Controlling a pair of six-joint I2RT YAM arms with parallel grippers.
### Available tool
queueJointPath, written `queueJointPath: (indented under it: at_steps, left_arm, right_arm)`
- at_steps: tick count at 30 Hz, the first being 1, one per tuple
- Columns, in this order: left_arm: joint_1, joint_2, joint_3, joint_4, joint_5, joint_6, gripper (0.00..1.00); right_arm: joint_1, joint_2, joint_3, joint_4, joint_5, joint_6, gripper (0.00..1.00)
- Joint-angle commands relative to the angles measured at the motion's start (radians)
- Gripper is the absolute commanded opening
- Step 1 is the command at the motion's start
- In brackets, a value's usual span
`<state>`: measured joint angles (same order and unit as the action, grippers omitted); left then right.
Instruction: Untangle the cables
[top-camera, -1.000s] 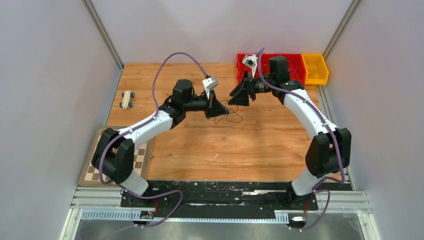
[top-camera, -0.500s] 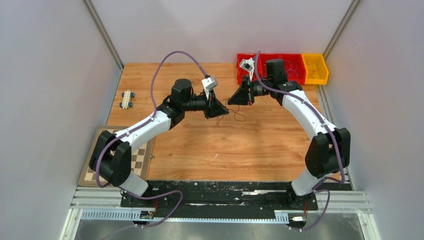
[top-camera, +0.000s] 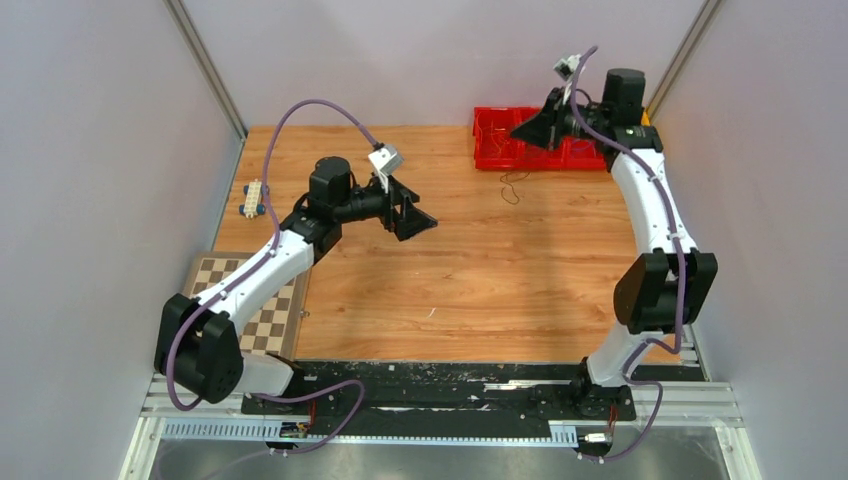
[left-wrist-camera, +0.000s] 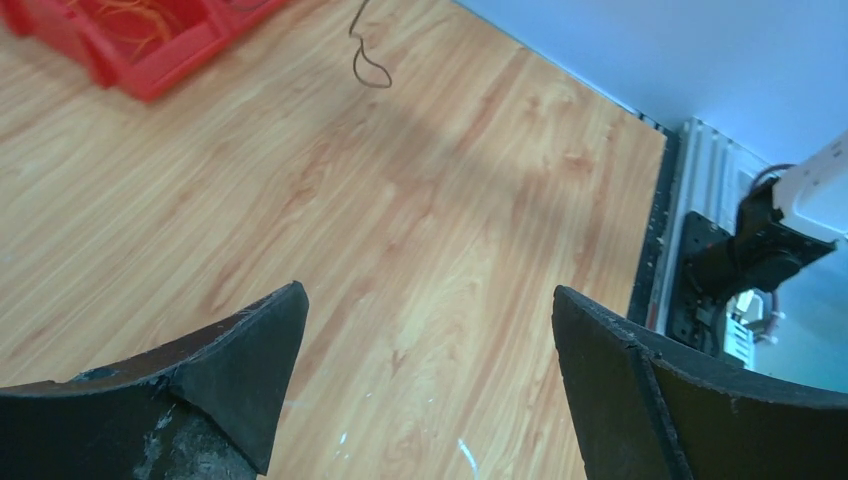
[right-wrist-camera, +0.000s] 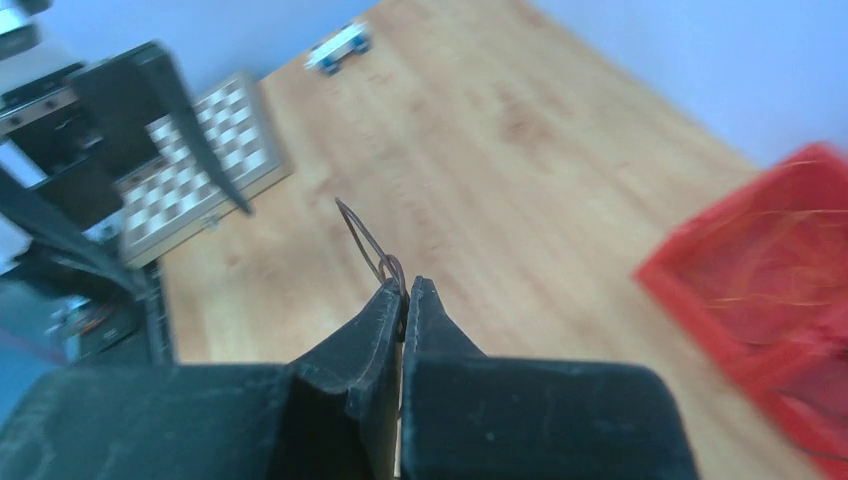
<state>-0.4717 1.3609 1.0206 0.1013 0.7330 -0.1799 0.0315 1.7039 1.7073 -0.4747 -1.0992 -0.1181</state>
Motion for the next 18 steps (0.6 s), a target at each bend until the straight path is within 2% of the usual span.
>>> queueJointPath:
  at_steps: [1,9,18]
  left_arm:
    - [0.051,-0.031,-0.018,-0.038,-0.065,0.005,1.0]
    - [0.068,-0.006,0.024,-0.145,-0.163,-0.009,1.0]
    - [0.1,0.04,0.055,-0.193,-0.185,-0.011,1.0]
  right_arm:
    - [-0.088,0.114,0.203,0.031,0.098,0.011,0.0]
    - [-0.158,0.413,0.586,0.106,0.27,0.084,0.0]
    - [-0.166,0.616,0.638,0.527,0.453,0.181,0.0]
